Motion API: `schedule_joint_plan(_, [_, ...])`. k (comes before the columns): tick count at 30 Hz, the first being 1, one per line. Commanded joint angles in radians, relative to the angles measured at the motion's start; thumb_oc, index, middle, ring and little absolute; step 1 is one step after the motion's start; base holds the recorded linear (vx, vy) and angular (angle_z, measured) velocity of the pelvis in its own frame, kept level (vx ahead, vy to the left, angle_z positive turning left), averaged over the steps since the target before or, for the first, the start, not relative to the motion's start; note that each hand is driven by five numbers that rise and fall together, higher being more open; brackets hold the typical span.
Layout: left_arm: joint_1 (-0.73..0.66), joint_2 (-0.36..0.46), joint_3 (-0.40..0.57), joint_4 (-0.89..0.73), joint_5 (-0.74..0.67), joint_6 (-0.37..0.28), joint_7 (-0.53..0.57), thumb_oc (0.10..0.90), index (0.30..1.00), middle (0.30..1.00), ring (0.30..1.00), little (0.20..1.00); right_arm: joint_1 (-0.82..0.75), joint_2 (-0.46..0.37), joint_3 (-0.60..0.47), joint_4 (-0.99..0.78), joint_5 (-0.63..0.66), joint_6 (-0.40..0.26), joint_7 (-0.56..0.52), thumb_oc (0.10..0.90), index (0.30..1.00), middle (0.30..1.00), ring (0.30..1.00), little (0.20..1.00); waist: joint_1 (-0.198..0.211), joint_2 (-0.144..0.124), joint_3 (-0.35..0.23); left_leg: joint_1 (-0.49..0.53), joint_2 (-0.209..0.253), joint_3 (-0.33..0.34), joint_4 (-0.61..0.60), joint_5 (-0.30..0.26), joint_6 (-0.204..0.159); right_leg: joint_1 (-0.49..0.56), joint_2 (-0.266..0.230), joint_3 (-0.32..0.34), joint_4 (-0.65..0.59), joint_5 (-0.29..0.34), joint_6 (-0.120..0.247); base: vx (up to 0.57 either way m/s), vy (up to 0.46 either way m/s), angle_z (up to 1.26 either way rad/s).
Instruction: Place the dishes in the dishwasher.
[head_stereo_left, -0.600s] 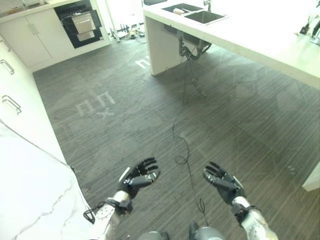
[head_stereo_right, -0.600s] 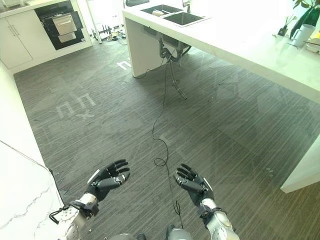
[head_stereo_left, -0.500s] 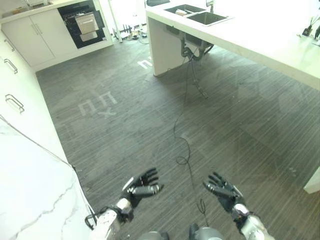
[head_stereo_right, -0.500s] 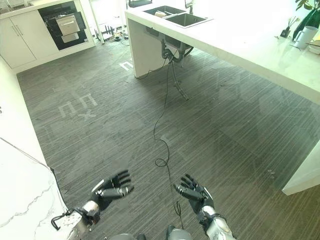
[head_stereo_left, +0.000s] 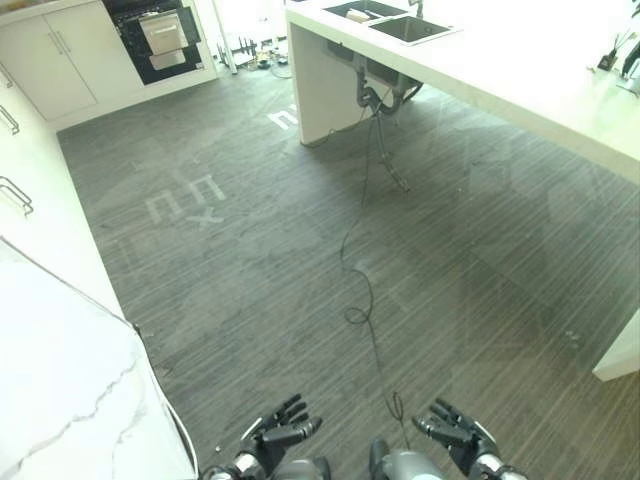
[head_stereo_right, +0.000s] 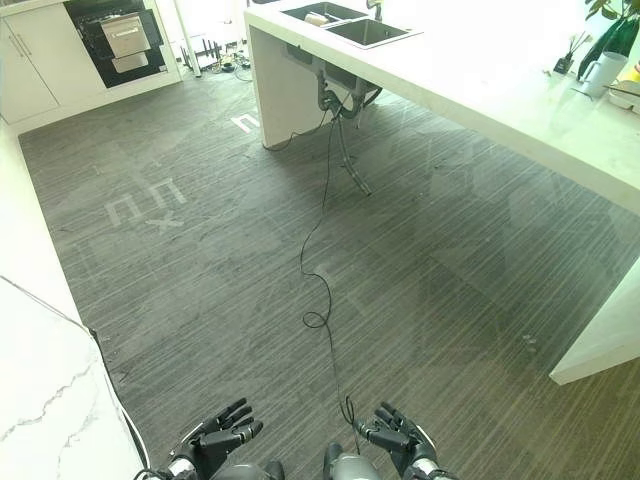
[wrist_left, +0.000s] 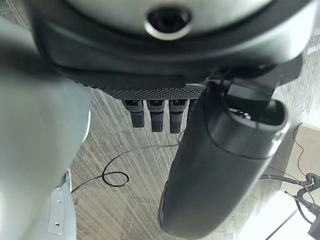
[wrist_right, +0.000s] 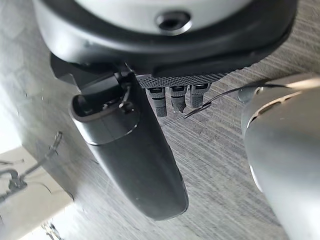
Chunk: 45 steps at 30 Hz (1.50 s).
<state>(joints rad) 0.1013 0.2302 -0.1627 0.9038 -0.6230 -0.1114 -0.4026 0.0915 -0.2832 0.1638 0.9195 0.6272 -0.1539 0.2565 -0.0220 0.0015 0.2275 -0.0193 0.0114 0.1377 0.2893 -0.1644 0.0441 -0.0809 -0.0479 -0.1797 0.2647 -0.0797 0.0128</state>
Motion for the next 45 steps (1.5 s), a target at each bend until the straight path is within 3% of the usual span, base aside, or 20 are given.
schedule_joint_plan(1, [-0.038,-0.015,-0.014,-0.027,0.020,-0.031,-0.035,0.800,0.900,0.900,0.900,0.900,-0.062,-0.054,0.000,-0.028,-0.082,-0.135,-0.046,0.800,0.900,0.900,0.900,0.900,0.002,0.022,-0.028,-0.018,0.022,0.000,0.011,-0.061,-0.044,0.047,-0.042,-0.037,0.035,-0.126,0.053,0.00,0.000,0.00])
schedule_joint_plan(7, [-0.079,-0.020,-0.046,0.002,0.086,-0.088,0.025,0.800,0.900,0.900,0.900,0.900,-0.075,-0.063,0.038,-0.034,-0.154,-0.156,-0.138,0.800,0.900,0.900,0.900,0.900,-0.012,0.035,-0.026,-0.021,0.032,0.008,0.011,-0.054,-0.051,0.044,-0.044,-0.039,0.035,-0.124,0.050,0.00,0.000,0.00])
schedule_joint_plan(15, [-0.124,0.005,-0.063,-0.078,0.246,-0.110,0.308,0.800,0.900,0.900,0.900,0.900,-0.084,-0.085,0.045,-0.155,-0.124,-0.163,-0.238,0.800,0.900,0.900,0.900,0.900,-0.030,0.045,-0.017,-0.011,0.049,0.027,0.011,-0.039,-0.066,0.052,-0.037,-0.043,0.035,-0.128,0.036,0.02,-0.052,-0.02])
schedule_joint_plan(18, [-0.130,0.033,-0.056,-0.138,0.304,-0.092,0.379,0.800,0.900,0.900,0.900,0.900,-0.073,-0.115,0.014,-0.198,-0.079,-0.165,-0.219,0.800,0.900,0.900,0.900,0.900,-0.035,0.040,-0.008,0.008,0.052,0.027,0.011,-0.019,-0.075,0.061,-0.033,-0.042,0.035,-0.130,0.017,0.07,-0.076,-0.01])
schedule_joint_plan(20, [-0.129,0.041,-0.044,-0.150,0.290,-0.079,0.406,0.800,0.900,0.900,0.900,0.900,-0.071,-0.124,-0.010,-0.223,-0.046,-0.171,-0.213,0.800,0.900,0.900,0.900,0.900,-0.034,0.017,0.003,0.039,0.029,0.058,0.011,0.007,-0.068,0.063,-0.056,-0.037,0.035,-0.122,0.005,0.11,-0.113,-0.04])
schedule_joint_plan(21, [-0.133,0.044,-0.034,-0.154,0.310,-0.097,0.409,0.800,0.900,0.900,0.900,0.900,-0.068,-0.129,-0.023,-0.237,-0.035,-0.177,-0.219,0.800,0.900,0.900,0.900,0.900,-0.030,-0.006,0.012,0.035,0.018,0.084,0.052,0.052,-0.067,0.068,-0.074,-0.033,0.035,-0.122,-0.007,0.10,-0.190,-0.14])
schedule_joint_plan(22, [-0.140,0.049,-0.028,-0.161,0.332,-0.108,0.401,0.800,0.900,0.900,0.900,0.900,-0.058,-0.138,-0.037,-0.247,-0.019,-0.181,-0.223,0.800,0.900,0.900,0.900,0.900,-0.030,-0.014,0.029,-0.064,0.040,0.085,0.233,0.095,-0.082,0.074,-0.070,-0.036,0.035,-0.118,-0.025,0.11,-0.189,-0.06])
schedule_joint_plan(24, [-0.140,0.054,-0.021,-0.182,0.347,-0.104,0.383,0.800,0.900,0.900,0.900,0.900,-0.042,-0.141,-0.065,-0.243,-0.013,-0.188,-0.220,0.800,0.900,0.900,0.900,0.900,-0.026,-0.001,0.058,-0.186,0.077,0.091,0.332,0.162,-0.120,0.113,-0.036,-0.034,0.035,-0.139,-0.040,0.28,-0.083,0.32])
schedule_joint_plan(27, [-0.115,0.054,-0.017,-0.198,0.339,-0.102,0.389,0.800,0.900,0.900,0.900,0.900,-0.039,-0.135,-0.064,-0.251,-0.067,-0.191,-0.230,0.800,0.900,0.900,0.900,0.900,-0.007,0.011,0.071,-0.218,0.064,0.084,0.201,0.235,-0.133,0.139,-0.020,-0.020,0.035,-0.153,-0.038,0.31,0.089,0.11])
schedule_joint_plan(29, [-0.083,0.054,-0.006,-0.204,0.304,-0.101,0.400,0.800,0.900,0.900,0.900,0.900,-0.040,-0.142,-0.035,-0.269,-0.177,-0.169,-0.304,0.800,0.900,0.900,0.900,0.900,0.041,0.035,0.086,-0.276,0.047,0.010,0.011,0.382,-0.146,0.165,0.002,0.003,0.035,-0.152,-0.039,0.45,0.270,-0.21])
schedule_joint_plan(30, [-0.076,0.053,-0.005,-0.204,0.298,-0.098,0.397,0.800,0.900,0.900,0.900,0.900,-0.043,-0.146,-0.026,-0.270,-0.190,-0.158,-0.319,0.800,0.900,0.900,0.900,0.900,0.054,0.046,0.090,-0.309,0.063,-0.001,0.011,0.379,-0.148,0.176,0.009,0.001,0.035,-0.157,-0.041,0.54,0.266,-0.31])
schedule_joint_plan(31, [-0.075,0.050,-0.008,-0.203,0.298,-0.096,0.393,0.800,0.900,0.900,0.900,0.900,-0.044,-0.149,-0.019,-0.271,-0.202,-0.148,-0.327,0.800,0.900,0.900,0.900,0.900,0.056,0.040,0.090,-0.317,0.063,0.000,0.011,0.359,-0.157,0.195,0.000,-0.003,0.035,-0.176,-0.041,0.37,0.251,-0.68])
schedule_joint_plan(33, [-0.074,0.048,-0.011,-0.205,0.299,-0.098,0.386,0.800,0.900,0.900,0.900,0.900,-0.056,-0.151,0.003,-0.270,-0.238,-0.149,-0.350,0.800,0.900,0.900,0.900,0.900,0.063,0.045,0.087,-0.312,0.082,0.052,0.011,0.301,-0.125,0.211,-0.005,-0.019,0.035,-0.182,-0.036,0.31,0.251,-0.81])
schedule_joint_plan(35, [-0.059,0.043,-0.010,-0.208,0.262,-0.074,0.386,0.800,0.900,0.900,0.900,0.900,-0.059,-0.141,0.016,-0.269,-0.262,-0.147,-0.376,0.800,0.900,0.900,0.900,0.900,0.078,0.035,0.080,-0.298,0.062,0.049,0.011,0.247,-0.096,0.252,-0.017,-0.017,0.035,-0.201,-0.021,0.34,0.210,0.13])
schedule_joint_plan(37, [-0.034,0.033,0.011,-0.200,0.221,-0.052,0.356,0.800,0.900,0.900,0.900,0.900,-0.046,-0.122,0.014,-0.268,-0.251,-0.141,-0.395,0.800,0.900,0.900,0.900,0.900,0.096,0.004,0.063,-0.262,0.026,0.053,0.011,0.174,-0.068,0.325,-0.037,-0.023,0.035,-0.236,0.005,0.41,0.147,-0.47])
schedule_joint_plan(39, [-0.014,0.034,0.013,-0.199,0.264,-0.079,0.339,0.800,0.900,0.900,0.900,0.900,-0.026,-0.103,-0.002,-0.273,-0.241,-0.143,-0.404,0.800,0.900,0.900,0.900,0.900,0.097,-0.009,0.036,-0.226,0.001,0.069,0.011,0.123,-0.021,0.368,-0.046,-0.030,0.107,-0.137,0.053,0.39,0.242,-0.34])
schedule_joint_plan(42, [-0.015,0.059,-0.030,-0.233,0.273,-0.065,0.361,0.800,0.900,0.900,0.900,0.900,-0.009,-0.092,-0.008,-0.306,-0.250,-0.155,-0.426,0.800,0.900,0.900,0.900,0.900,0.059,-0.007,0.040,-0.175,-0.054,0.045,0.011,0.059,0.060,0.153,-0.055,0.064,0.562,0.079,0.153,0.25,0.283,0.00])
schedule_joint_plan(43, [-0.021,0.069,-0.040,-0.238,0.267,-0.052,0.365,0.800,0.900,0.900,0.900,0.900,-0.007,-0.089,-0.002,-0.308,-0.240,-0.161,-0.433,0.800,0.900,0.900,0.900,0.900,0.053,-0.001,0.042,-0.164,-0.064,0.030,0.011,0.052,0.074,0.078,-0.056,0.069,0.668,0.102,0.154,0.23,0.212,0.18])
schedule_joint_plan(44, [-0.030,0.079,-0.050,-0.238,0.256,-0.042,0.363,0.800,0.900,0.900,0.900,0.900,-0.012,-0.087,0.013,-0.299,-0.230,-0.183,-0.446,0.800,0.900,0.900,0.900,0.900,0.044,0.015,0.050,-0.140,-0.068,0.004,0.011,0.042,0.087,-0.011,-0.078,0.053,0.751,0.083,0.125,0.25,0.161,0.27])
schedule_joint_plan(45, [-0.032,0.079,-0.056,-0.233,0.258,-0.048,0.359,0.800,0.900,0.900,0.900,0.900,-0.018,-0.091,0.021,-0.297,-0.238,-0.194,-0.450,0.800,0.900,0.900,0.900,0.900,0.036,0.025,0.060,-0.110,-0.070,-0.008,0.011,0.030,0.094,-0.063,-0.087,0.025,0.746,0.057,0.109,0.32,0.106,0.36])
